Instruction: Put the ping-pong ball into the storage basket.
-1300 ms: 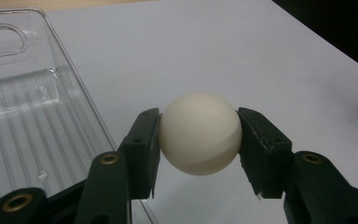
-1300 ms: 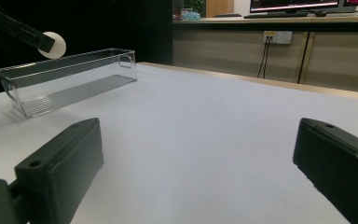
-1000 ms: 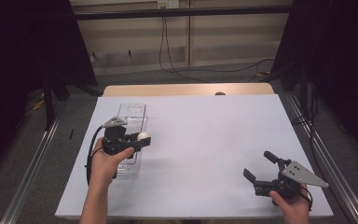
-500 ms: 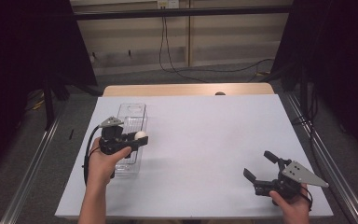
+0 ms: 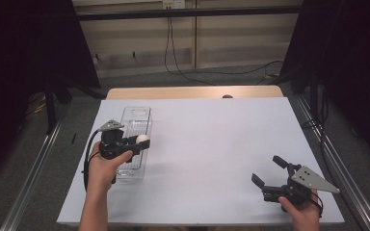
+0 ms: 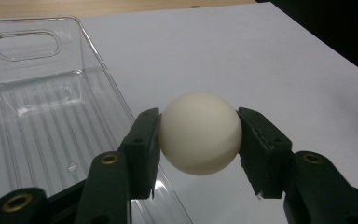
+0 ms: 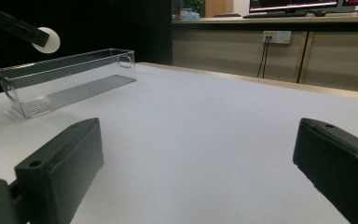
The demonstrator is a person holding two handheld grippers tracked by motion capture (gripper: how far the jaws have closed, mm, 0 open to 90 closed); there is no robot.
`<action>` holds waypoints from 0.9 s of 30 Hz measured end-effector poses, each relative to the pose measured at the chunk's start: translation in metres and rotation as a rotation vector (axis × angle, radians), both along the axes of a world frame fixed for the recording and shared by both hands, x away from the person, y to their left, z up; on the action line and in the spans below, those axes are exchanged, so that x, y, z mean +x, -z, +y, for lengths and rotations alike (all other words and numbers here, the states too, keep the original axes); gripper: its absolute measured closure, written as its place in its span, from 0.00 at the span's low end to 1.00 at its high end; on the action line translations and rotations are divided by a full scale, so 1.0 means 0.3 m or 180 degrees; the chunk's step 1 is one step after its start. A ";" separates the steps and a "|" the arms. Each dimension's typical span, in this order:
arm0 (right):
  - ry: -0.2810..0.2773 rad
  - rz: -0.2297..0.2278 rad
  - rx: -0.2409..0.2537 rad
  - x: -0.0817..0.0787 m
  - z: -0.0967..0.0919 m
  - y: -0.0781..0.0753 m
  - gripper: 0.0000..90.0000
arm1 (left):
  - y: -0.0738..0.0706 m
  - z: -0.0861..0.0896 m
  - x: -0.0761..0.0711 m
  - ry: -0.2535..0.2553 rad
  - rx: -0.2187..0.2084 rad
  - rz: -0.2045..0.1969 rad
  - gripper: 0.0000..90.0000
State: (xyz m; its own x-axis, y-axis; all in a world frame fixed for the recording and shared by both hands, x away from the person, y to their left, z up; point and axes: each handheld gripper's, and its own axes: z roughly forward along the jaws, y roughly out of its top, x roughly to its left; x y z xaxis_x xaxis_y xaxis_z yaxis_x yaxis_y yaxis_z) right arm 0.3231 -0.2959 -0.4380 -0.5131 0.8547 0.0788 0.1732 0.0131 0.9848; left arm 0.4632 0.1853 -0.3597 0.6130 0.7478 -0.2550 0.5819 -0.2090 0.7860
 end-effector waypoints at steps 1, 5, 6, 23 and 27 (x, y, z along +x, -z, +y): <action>0.0002 -0.0003 -0.0001 0.000 0.000 0.000 0.01 | 0.000 0.002 0.000 0.0016 -0.0012 0.0007 0.57; 0.0019 -0.0002 0.0011 0.001 0.003 0.001 0.01 | 0.000 0.010 0.001 -0.0032 0.0011 -0.0004 0.57; -0.0009 0.0003 -0.0019 0.001 0.001 0.001 0.01 | -0.001 0.013 0.001 -0.0020 -0.0009 0.0004 0.57; 0.0003 0.0001 0.0004 0.001 0.002 0.000 0.01 | -0.004 0.037 0.002 -0.0113 0.0044 -0.0034 0.57; -0.0008 0.0002 -0.0010 0.000 0.002 0.000 0.01 | -0.001 0.041 0.003 -0.0160 0.0058 -0.0049 0.57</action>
